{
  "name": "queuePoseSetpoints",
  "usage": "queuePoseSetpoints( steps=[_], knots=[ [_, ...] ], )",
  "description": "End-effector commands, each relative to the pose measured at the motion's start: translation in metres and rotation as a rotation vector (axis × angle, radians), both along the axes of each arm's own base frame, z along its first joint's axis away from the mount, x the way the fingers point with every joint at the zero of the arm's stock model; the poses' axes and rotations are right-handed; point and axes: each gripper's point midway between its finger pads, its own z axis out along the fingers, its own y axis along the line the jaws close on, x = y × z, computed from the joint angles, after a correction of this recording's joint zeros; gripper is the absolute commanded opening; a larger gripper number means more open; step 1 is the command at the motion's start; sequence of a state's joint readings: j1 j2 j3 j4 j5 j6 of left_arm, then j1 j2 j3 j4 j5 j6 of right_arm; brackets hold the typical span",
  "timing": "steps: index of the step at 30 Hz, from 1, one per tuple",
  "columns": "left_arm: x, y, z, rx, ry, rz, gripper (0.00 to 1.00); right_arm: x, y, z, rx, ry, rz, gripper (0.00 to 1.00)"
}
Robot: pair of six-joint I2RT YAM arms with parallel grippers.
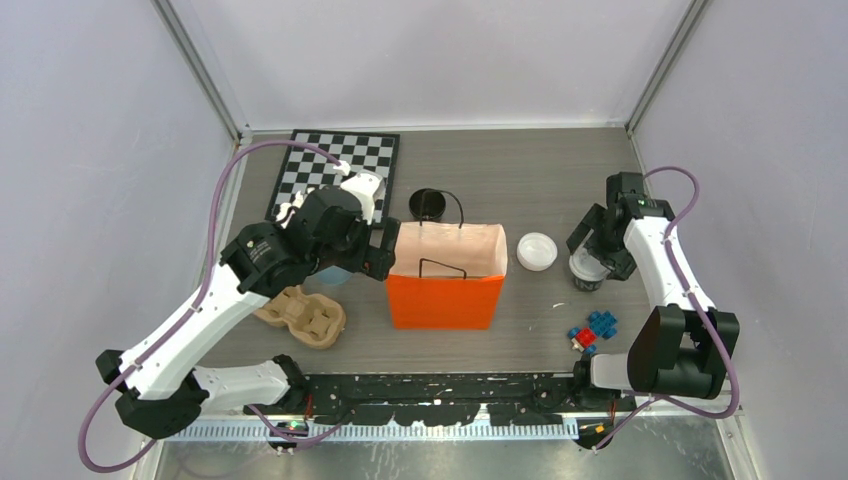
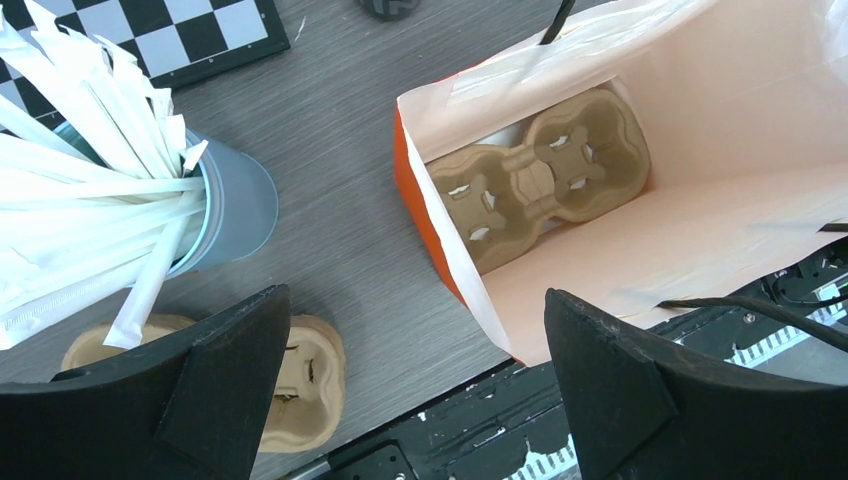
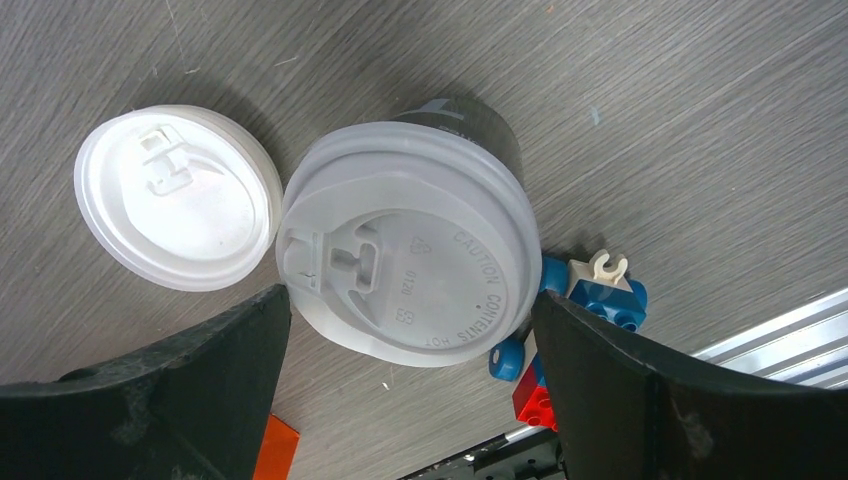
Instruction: Pack the takeout coffee
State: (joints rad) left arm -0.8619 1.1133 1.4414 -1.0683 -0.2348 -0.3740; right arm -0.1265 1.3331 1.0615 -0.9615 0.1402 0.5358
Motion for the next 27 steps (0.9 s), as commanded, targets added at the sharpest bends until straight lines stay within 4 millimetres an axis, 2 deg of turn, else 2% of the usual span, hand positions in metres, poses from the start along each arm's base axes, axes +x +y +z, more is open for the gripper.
queuePoseSetpoints(
  steps=[1,4,9,16,23,27],
  knots=[
    [0.001,-0.001,0.011,-0.048,-0.035,-0.002,1.00,0.007,-0.007,0.009,-0.038,-0.056,0.012,0.93],
    [0.000,-0.001,0.011,-0.047,-0.037,-0.003,1.00,0.007,-0.007,0.011,-0.037,-0.063,0.008,0.93],
    [0.000,-0.001,0.013,-0.050,-0.045,-0.009,1.00,0.003,-0.005,0.027,-0.031,-0.080,-0.009,0.94],
    [-0.001,-0.002,0.016,-0.064,-0.051,-0.017,1.00,-0.010,-0.008,0.029,-0.051,-0.032,-0.009,0.96],
    [-0.002,0.001,0.016,-0.064,-0.055,-0.018,1.00,-0.012,-0.025,0.033,-0.148,-0.008,-0.002,0.96],
    [-0.003,0.003,0.016,-0.059,-0.059,-0.020,1.00,-0.006,-0.028,0.035,-0.160,-0.026,0.012,0.97]
  ],
)
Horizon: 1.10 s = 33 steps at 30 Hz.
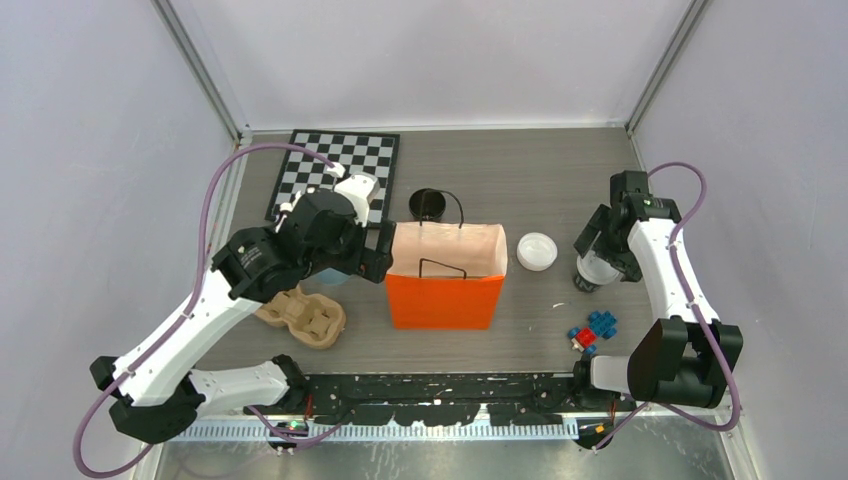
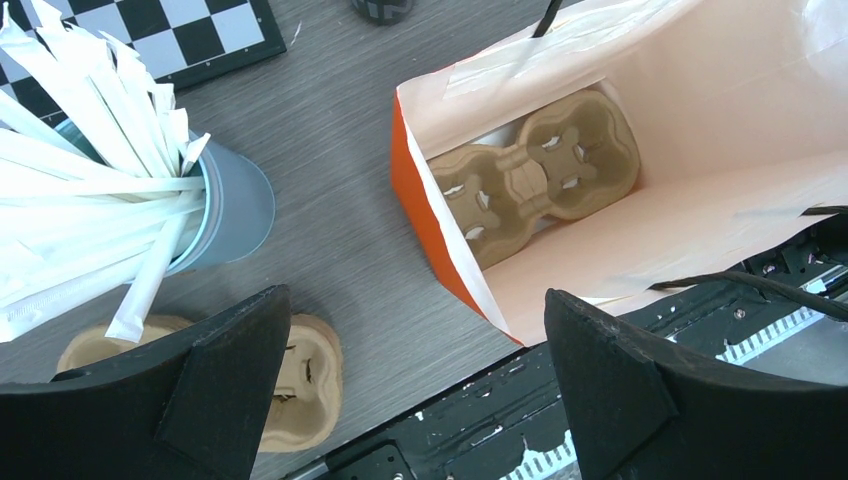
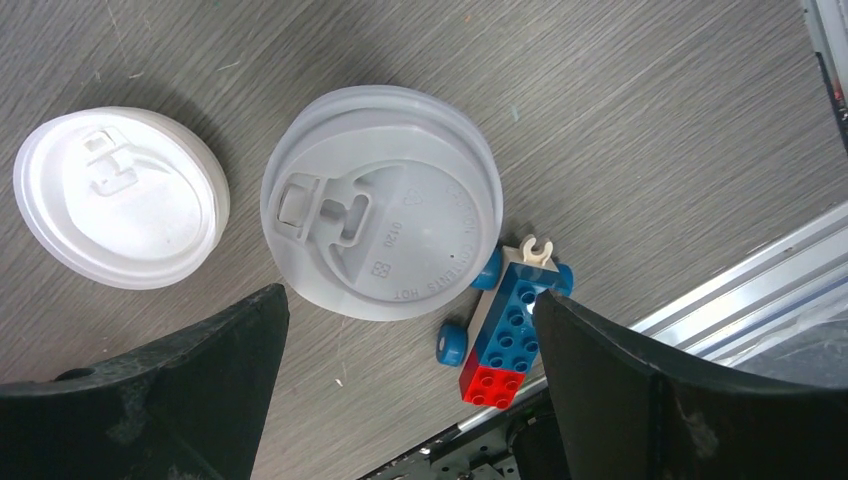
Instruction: Pack the takeout coffee
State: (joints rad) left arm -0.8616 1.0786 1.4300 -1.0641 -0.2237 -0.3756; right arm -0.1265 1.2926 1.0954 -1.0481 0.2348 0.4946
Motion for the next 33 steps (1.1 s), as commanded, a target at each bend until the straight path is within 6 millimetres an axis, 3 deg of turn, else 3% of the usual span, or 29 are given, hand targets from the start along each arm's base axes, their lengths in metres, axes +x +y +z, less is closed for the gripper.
queuePoseSetpoints(
  steps=[1,12,33],
  knots=[
    [0.002,0.000,0.011,-0.031,-0.048,-0.013,1.00,0.013,-0.010,0.018,-0.055,-0.065,0.012,0.97],
    [0.002,0.003,0.011,-0.021,-0.061,-0.010,1.00,0.031,-0.003,0.014,-0.007,-0.109,0.026,0.97],
    [0.002,0.006,0.011,-0.024,-0.064,-0.002,1.00,0.028,-0.012,-0.008,-0.054,-0.034,0.055,0.96]
  ],
)
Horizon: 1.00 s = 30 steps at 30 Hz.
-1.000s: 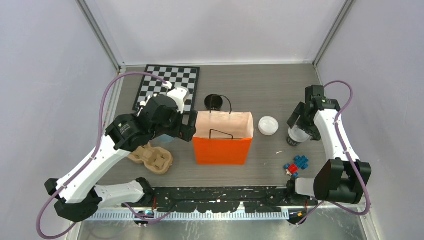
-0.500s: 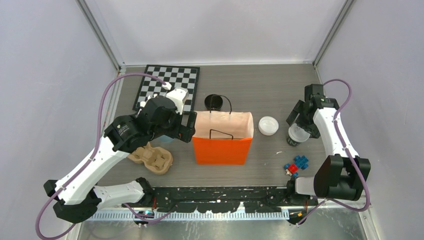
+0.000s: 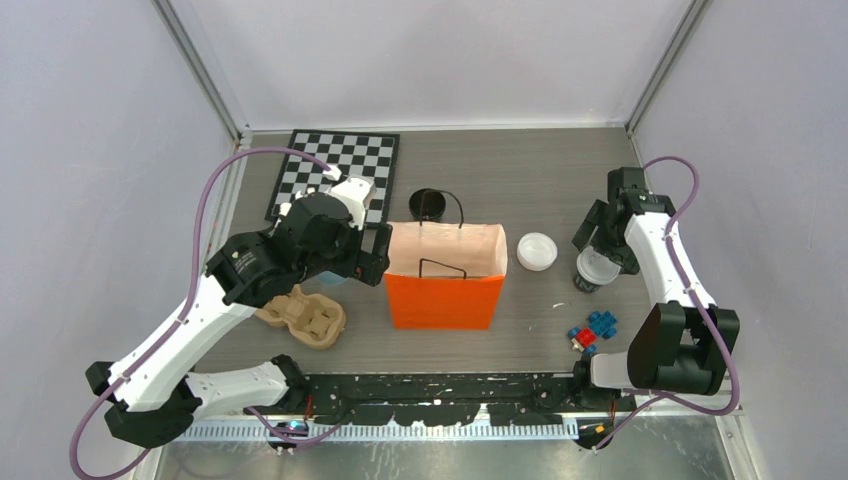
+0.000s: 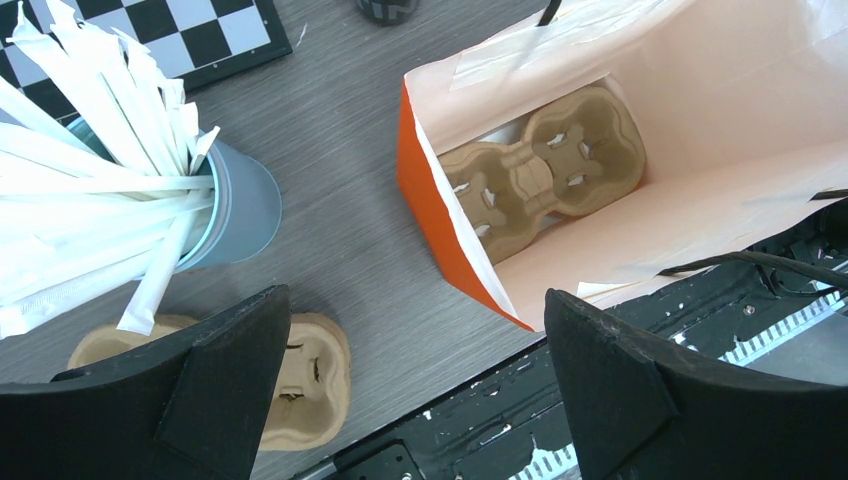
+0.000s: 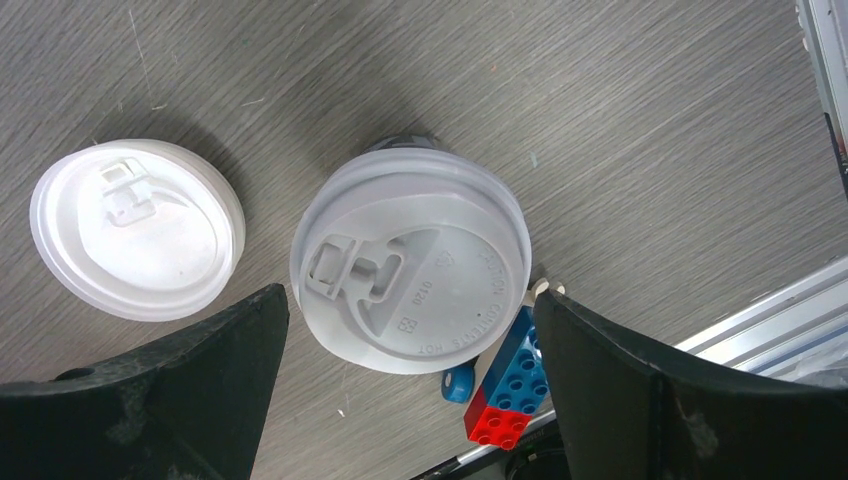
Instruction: Pack the takeout coffee
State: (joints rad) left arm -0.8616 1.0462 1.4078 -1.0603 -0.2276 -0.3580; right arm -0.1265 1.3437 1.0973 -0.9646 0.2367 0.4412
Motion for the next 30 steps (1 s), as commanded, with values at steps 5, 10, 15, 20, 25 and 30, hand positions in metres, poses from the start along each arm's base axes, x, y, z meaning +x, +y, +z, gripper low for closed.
queuePoseSetpoints(
  steps=[5,10,15,20,25,30],
  knots=[
    [0.005,0.001,0.011,-0.024,-0.047,0.008,1.00,0.009,-0.004,-0.003,-0.017,-0.020,0.010,0.94],
    [0.005,0.000,0.010,-0.024,-0.042,0.008,1.00,0.006,-0.004,-0.008,-0.016,-0.012,0.006,0.94],
    [0.005,0.000,0.009,-0.021,-0.038,0.008,1.00,0.001,-0.004,-0.012,-0.017,0.001,0.004,0.96],
    [0.005,-0.001,0.008,-0.026,-0.037,0.008,1.00,0.000,-0.003,-0.016,-0.012,0.004,0.008,0.94],
    [0.005,0.000,0.008,-0.025,-0.036,0.011,1.00,0.000,-0.002,-0.015,-0.009,-0.001,0.011,0.89],
    [0.004,0.001,0.006,-0.030,-0.016,0.038,0.97,0.001,-0.001,-0.006,-0.001,-0.007,0.019,0.82]
  ],
)
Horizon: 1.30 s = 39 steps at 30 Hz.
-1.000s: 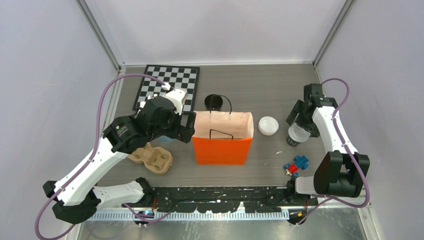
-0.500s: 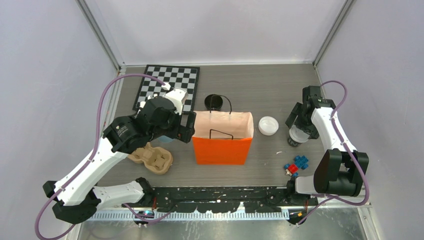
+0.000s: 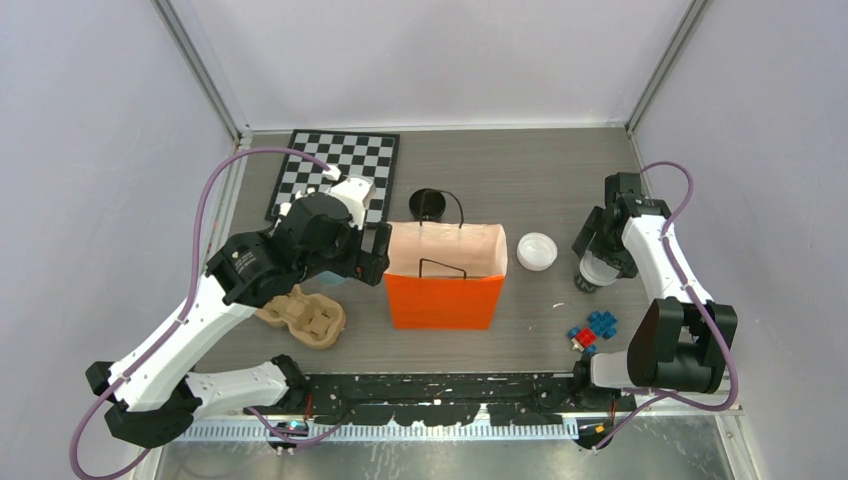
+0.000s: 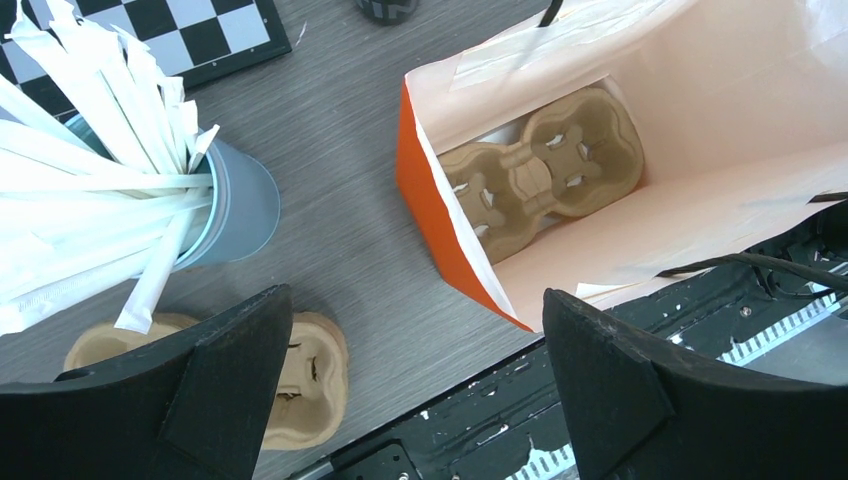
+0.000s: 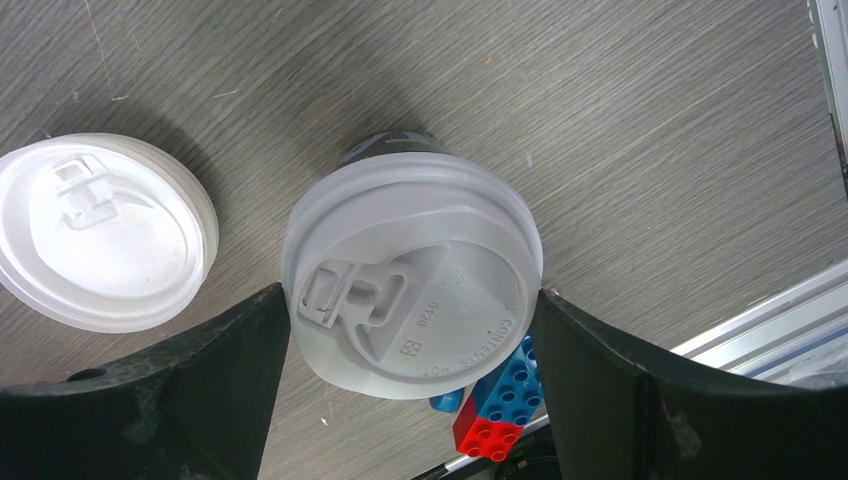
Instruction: Pack the takeout coffee
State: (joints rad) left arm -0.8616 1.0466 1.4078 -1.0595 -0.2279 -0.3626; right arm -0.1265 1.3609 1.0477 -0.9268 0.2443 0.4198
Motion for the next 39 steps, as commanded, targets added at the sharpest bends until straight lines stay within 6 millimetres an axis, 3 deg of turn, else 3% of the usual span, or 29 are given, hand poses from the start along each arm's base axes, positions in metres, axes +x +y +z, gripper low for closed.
queuePoseSetpoints(
  steps=[1,7,17,27,39],
  knots=[
    [0.005,0.001,0.005,-0.025,-0.011,0.043,0.96,0.005,0.001,0.014,0.008,-0.045,0.004,0.81],
    [0.008,0.001,0.002,-0.009,-0.001,0.061,0.95,0.006,0.005,0.012,0.032,-0.043,0.017,0.86],
    [0.012,-0.008,0.006,-0.021,-0.006,0.040,0.95,0.000,0.006,0.025,0.028,-0.066,0.014,0.95],
    [0.013,-0.008,0.006,-0.018,-0.016,0.032,0.95,0.000,0.014,0.028,0.068,-0.082,0.025,0.96],
    [0.010,-0.006,0.009,-0.029,-0.027,0.031,0.95,0.012,-0.002,0.038,-0.012,-0.091,0.035,0.94]
  ],
)
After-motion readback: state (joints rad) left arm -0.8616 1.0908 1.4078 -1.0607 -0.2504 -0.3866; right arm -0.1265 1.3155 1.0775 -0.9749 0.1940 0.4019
